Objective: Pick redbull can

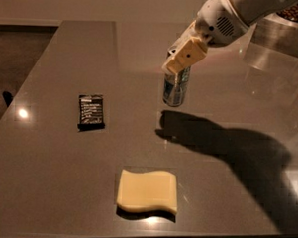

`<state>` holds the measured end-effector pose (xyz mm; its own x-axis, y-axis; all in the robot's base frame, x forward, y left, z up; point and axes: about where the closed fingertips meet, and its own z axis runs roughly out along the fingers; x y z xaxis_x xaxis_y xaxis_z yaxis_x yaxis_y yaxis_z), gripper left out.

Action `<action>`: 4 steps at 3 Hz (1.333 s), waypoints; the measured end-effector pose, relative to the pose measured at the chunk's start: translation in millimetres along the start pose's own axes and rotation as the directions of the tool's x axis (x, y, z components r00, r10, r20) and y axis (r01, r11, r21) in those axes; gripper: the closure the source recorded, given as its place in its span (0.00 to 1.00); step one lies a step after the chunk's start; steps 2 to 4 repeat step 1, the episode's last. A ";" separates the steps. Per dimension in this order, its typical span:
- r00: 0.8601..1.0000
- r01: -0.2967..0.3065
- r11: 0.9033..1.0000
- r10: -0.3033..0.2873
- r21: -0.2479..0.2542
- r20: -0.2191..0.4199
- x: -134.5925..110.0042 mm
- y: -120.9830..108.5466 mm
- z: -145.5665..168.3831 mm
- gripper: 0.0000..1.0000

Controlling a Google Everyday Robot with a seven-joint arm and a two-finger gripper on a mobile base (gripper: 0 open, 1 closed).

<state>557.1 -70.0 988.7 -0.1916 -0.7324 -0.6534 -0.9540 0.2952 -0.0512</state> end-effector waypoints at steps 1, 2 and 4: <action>1.000 0.004 1.000 -0.004 -0.006 0.002 -2.9 1.3 -1.7 1.00; 1.000 0.004 1.000 -0.004 -0.006 0.002 -2.9 1.3 -1.7 1.00; 1.000 0.004 1.000 -0.004 -0.006 0.002 -2.9 1.3 -1.7 1.00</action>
Offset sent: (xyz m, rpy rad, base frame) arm 0.0000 0.0000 0.0000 0.0000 0.0000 0.0000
